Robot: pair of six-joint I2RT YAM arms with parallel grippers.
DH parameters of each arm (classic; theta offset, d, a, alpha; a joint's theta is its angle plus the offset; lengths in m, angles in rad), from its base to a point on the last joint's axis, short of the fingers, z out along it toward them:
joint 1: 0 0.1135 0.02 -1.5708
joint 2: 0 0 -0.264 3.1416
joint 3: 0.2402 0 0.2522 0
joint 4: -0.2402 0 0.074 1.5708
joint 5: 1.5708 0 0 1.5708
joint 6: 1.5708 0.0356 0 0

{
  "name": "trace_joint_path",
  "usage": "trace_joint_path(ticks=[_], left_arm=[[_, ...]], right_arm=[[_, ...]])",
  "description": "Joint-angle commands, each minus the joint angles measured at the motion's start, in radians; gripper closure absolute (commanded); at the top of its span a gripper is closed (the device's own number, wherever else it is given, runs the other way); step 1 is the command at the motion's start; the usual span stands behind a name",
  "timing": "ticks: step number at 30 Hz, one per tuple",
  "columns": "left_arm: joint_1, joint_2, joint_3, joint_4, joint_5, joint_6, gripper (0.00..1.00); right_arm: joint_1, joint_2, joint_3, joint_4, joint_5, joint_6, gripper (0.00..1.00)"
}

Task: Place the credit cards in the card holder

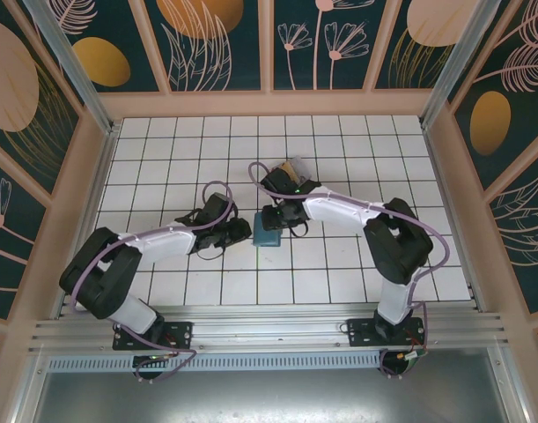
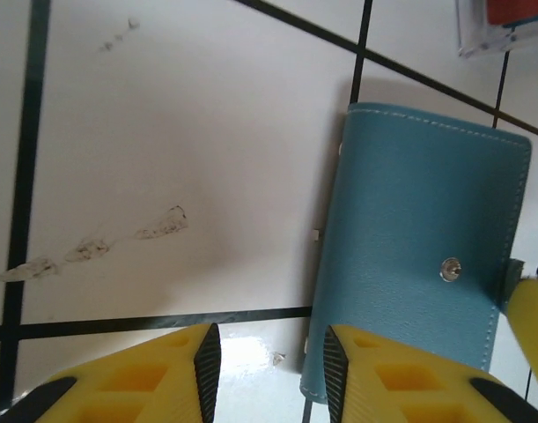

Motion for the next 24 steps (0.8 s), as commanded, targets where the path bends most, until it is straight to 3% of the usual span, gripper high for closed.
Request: trace_joint_path(ticks=[1,21,24], left_arm=[[-0.001,0.017,0.035,0.043,0.023,0.025,0.61],[0.0,0.053,0.02,0.064,0.038,0.039,0.61],[-0.001,0.052,0.012,0.069,0.037,0.036,0.61]], right_arm=[[0.015,0.032,0.072,-0.097,0.103,-0.001,0.58],[0.064,0.11,0.148,-0.173,0.161,-0.015,0.64],[0.067,0.106,0.158,-0.18,0.179,-0.014,0.7]])
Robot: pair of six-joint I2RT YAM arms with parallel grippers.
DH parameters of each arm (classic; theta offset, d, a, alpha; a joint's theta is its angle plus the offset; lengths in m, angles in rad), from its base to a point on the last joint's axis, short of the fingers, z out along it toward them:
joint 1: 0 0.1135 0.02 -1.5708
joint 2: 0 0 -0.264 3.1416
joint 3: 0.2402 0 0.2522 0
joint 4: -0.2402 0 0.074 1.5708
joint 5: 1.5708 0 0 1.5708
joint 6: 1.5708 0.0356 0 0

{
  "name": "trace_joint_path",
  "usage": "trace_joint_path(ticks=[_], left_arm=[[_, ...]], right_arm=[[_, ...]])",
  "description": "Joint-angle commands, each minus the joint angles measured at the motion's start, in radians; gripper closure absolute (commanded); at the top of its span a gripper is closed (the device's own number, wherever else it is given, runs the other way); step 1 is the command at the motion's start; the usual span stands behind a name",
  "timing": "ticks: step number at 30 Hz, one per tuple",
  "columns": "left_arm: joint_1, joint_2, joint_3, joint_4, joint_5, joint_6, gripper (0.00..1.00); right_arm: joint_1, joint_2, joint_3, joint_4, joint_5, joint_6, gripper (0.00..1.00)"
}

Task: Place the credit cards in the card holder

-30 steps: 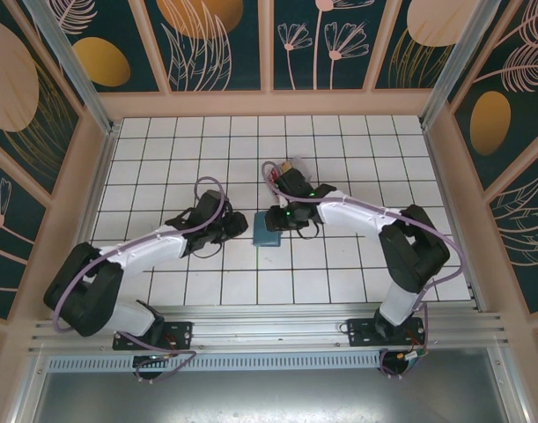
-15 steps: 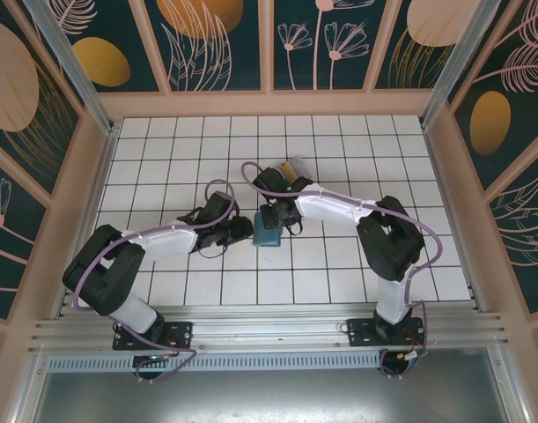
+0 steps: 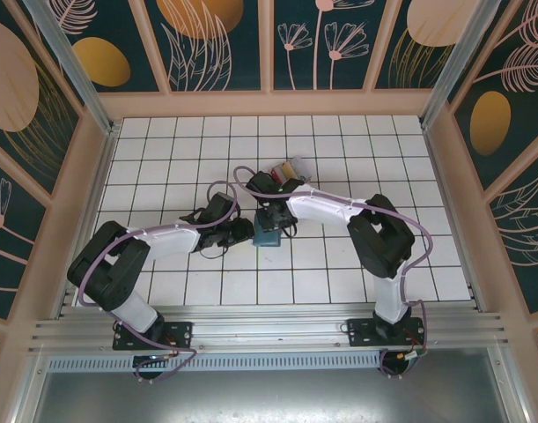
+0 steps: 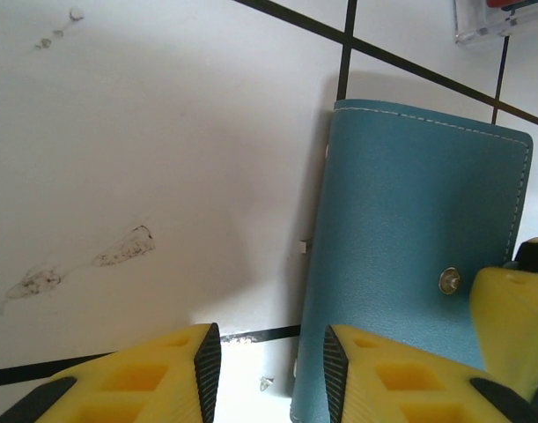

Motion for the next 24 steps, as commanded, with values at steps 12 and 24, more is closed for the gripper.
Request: trace_joint_path(ticks=[12,24], left_arm=[[0.0,0.028,0.022,0.021,0.025,0.024,0.61],[0.0,0.067,0.042,0.028,0.045,0.026,0.61]], right_arm=[[0.004,-0.054,-0.001,-0.044,0.031,0.008,0.86],[-0.041,-0.143,-0.077,0.024,-0.084,0.038,1.0]])
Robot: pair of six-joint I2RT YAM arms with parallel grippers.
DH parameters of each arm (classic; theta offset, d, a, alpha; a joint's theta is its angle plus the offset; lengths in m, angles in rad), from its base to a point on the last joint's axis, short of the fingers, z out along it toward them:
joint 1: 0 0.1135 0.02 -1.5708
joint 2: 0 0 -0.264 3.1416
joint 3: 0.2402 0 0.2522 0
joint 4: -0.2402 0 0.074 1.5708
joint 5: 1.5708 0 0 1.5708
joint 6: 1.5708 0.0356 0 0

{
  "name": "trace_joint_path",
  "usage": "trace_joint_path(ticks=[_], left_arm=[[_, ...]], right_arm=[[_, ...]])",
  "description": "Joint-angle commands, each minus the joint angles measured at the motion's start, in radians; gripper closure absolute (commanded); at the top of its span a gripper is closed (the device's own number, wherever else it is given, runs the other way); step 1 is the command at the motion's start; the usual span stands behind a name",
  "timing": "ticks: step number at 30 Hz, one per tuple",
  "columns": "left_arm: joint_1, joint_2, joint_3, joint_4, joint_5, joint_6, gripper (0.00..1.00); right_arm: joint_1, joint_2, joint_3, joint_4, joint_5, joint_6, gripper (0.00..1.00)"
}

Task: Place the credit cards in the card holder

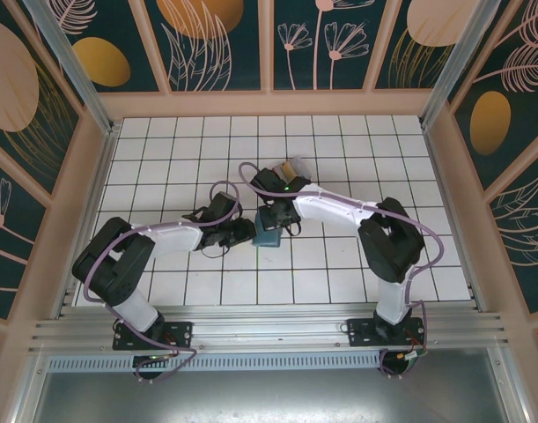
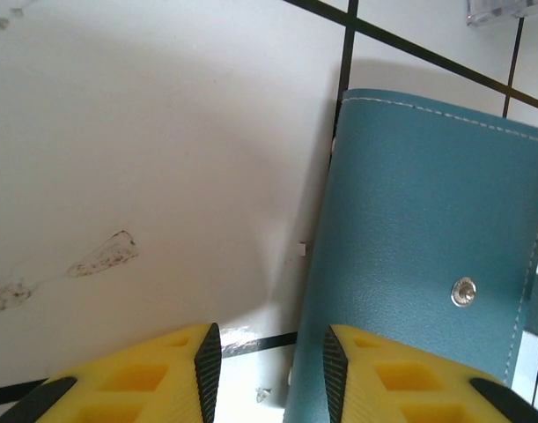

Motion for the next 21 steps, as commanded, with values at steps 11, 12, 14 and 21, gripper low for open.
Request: trace_joint_path(ticks=[11,12,14,21], left_arm=[[-0.004,0.12,0.073,0.034,0.054,0.029,0.64],[-0.005,0.12,0.075,0.034,0.054,0.029,0.64],[-0.009,0.12,0.077,0.023,0.046,0.031,0.64],[-0.031,0.116,0.068,0.029,0.042,0.016,0.65]], right_arm=[[-0.112,-0.19,-0.274,0.321,-0.238,0.133,1.0],[-0.112,-0.192,-0.282,0.341,-0.236,0.14,1.0],[-0.111,-0.192,-0.303,0.382,-0.236,0.153,1.0],[-0.112,-0.164,-0.331,0.474,-0.252,0.179,1.0]])
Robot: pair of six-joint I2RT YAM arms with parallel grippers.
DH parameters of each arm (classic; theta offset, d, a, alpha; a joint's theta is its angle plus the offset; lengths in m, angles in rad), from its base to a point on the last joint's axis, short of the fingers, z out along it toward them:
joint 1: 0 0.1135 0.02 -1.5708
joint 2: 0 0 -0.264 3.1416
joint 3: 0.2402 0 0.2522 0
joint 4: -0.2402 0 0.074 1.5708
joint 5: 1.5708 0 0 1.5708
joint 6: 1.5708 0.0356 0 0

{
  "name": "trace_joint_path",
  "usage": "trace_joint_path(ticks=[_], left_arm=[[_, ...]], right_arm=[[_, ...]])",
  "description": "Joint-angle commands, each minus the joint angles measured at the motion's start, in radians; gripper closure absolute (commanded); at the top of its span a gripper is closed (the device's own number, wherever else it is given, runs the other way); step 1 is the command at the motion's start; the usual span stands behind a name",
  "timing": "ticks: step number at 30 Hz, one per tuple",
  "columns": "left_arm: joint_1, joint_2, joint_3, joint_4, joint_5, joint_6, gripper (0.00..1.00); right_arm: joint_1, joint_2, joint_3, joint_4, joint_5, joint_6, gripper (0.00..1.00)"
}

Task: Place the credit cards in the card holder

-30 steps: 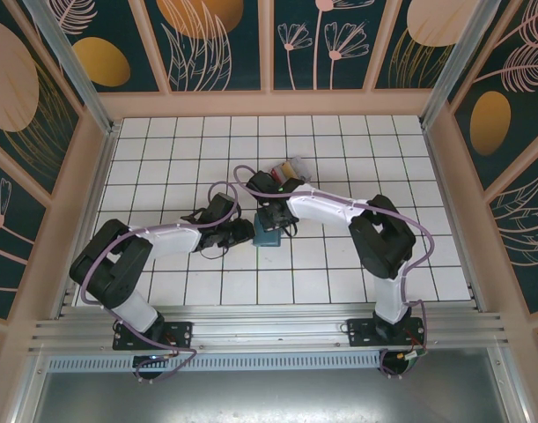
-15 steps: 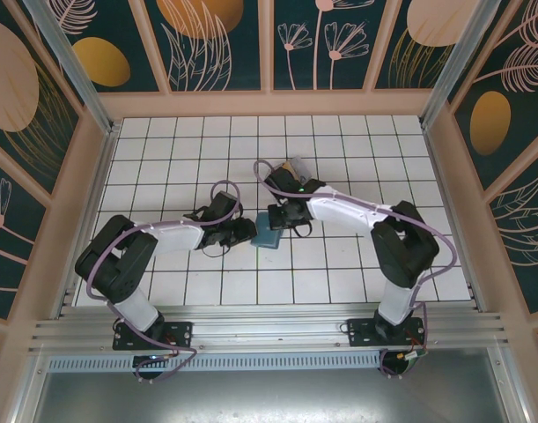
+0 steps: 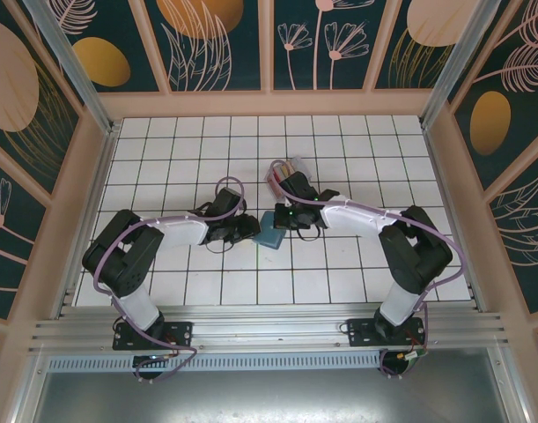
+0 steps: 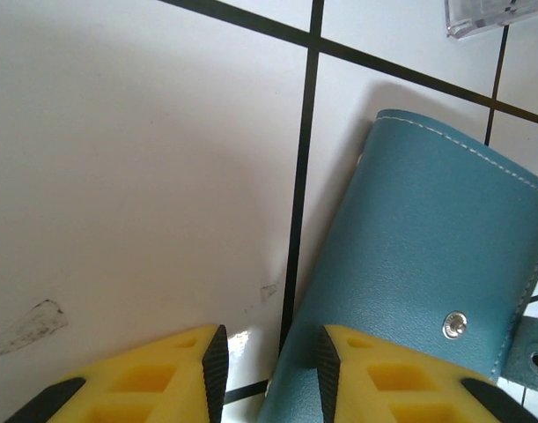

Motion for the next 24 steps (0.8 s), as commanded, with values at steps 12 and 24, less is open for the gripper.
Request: trace_joint_path(ticks=[12,24], left_arm=[[-0.151,0.111,0.048,0.089,0.026,-0.074,0.67],[-0.111,0.0,0.058,0.016,-0.061,-0.049,0.62]], right_arm=[[-0.009,0.044,-0.047,0.093,-0.064,-0.031,1.0],[-0.146,-0.022,-0.225,0.21,-0.131,-0.035,1.0]])
